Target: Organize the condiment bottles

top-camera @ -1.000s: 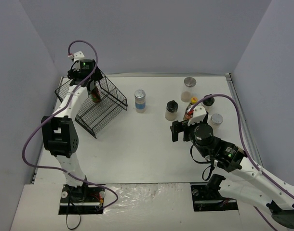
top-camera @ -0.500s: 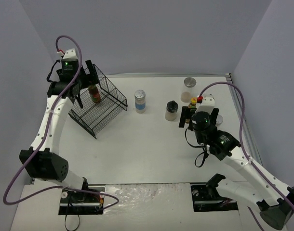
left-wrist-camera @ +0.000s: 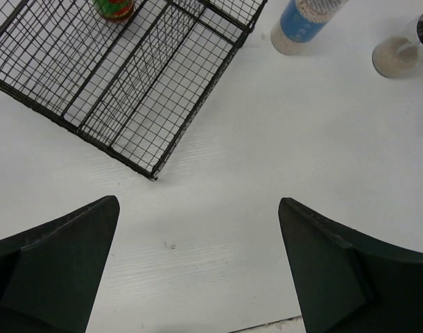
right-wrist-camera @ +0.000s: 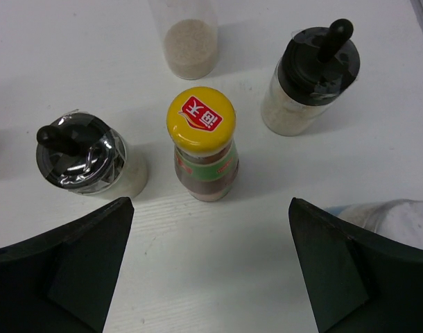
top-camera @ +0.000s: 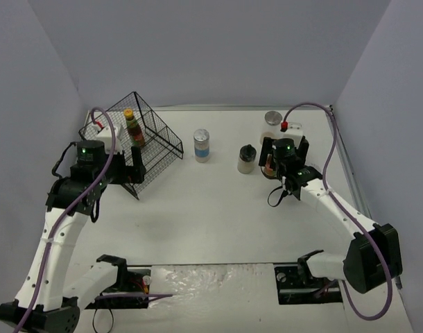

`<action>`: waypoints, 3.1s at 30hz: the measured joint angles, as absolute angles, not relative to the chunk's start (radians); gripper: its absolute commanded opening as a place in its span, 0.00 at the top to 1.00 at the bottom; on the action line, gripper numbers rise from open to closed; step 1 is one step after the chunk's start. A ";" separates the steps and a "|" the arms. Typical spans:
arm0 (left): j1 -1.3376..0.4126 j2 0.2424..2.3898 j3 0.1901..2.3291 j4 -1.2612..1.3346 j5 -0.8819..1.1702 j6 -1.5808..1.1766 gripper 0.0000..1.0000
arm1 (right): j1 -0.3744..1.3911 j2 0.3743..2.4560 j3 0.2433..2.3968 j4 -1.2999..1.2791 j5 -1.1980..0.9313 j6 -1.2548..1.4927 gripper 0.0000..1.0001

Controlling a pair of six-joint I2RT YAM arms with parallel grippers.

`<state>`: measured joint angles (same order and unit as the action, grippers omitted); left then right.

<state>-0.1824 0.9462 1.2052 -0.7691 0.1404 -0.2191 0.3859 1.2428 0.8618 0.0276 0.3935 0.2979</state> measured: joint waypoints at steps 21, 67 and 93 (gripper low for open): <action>-0.282 0.893 1.195 -0.822 0.084 -0.185 0.03 | 0.273 1.424 0.869 0.307 0.226 0.159 0.75; -0.287 0.888 1.115 -0.762 0.075 -0.270 0.03 | 0.841 1.810 1.298 0.291 -0.038 0.050 0.35; -0.538 1.220 1.145 -0.522 0.041 -0.433 0.03 | 0.844 0.993 0.723 0.082 0.260 0.162 0.00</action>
<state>-0.5377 1.2199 1.1450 -0.5221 0.0405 -0.4331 0.8437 0.9929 0.7231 0.0817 0.2604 0.1616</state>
